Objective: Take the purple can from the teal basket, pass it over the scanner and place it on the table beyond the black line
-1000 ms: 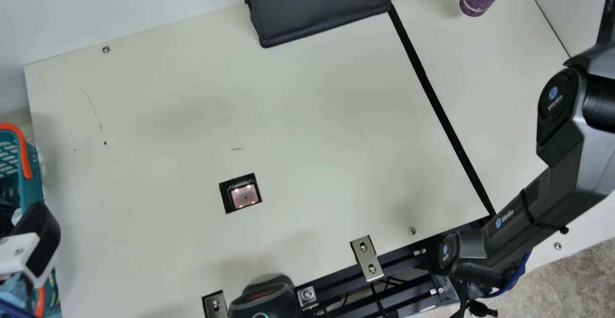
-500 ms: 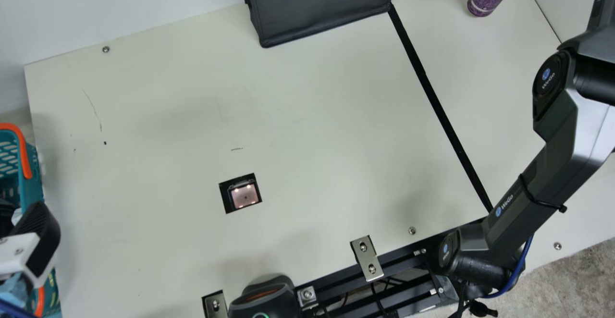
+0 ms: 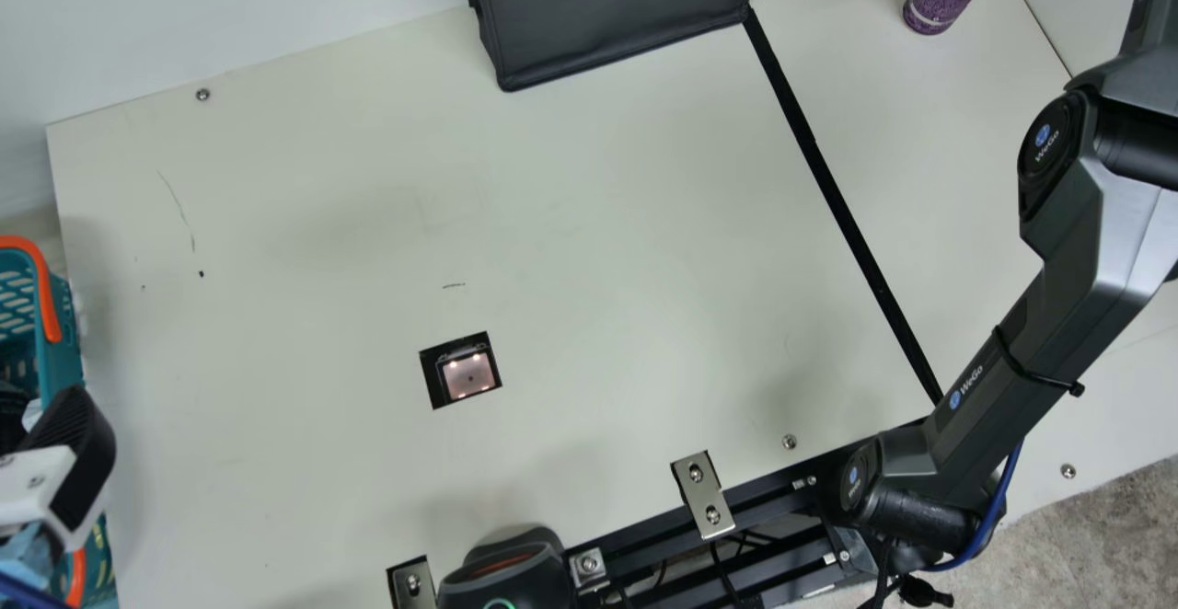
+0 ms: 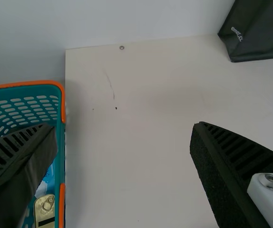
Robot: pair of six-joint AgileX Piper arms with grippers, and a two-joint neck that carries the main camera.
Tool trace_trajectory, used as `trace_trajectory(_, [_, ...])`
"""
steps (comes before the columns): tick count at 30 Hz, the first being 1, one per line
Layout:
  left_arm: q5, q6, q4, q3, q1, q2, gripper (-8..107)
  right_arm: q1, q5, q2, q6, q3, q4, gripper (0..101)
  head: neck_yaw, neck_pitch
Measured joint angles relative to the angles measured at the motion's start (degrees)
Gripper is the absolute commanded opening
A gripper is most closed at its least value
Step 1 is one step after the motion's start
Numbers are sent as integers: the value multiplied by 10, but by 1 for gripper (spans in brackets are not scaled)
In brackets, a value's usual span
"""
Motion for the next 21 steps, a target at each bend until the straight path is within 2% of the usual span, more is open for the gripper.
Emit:
trace_trajectory(10, [0,0,0,0,0,0,90,-1,0,4,5,-1,-6,70,0,0])
trace_trajectory(13, [0,0,0,0,0,0,90,-1,18,8,7,-1,-12,80,0,0])
trace_trajectory(17, [0,0,0,0,0,0,90,-1,8,6,9,-5,-12,93,0,0])
trace_trajectory(21, [0,0,0,0,0,0,90,-1,8,4,12,-6,-13,95,0,0])
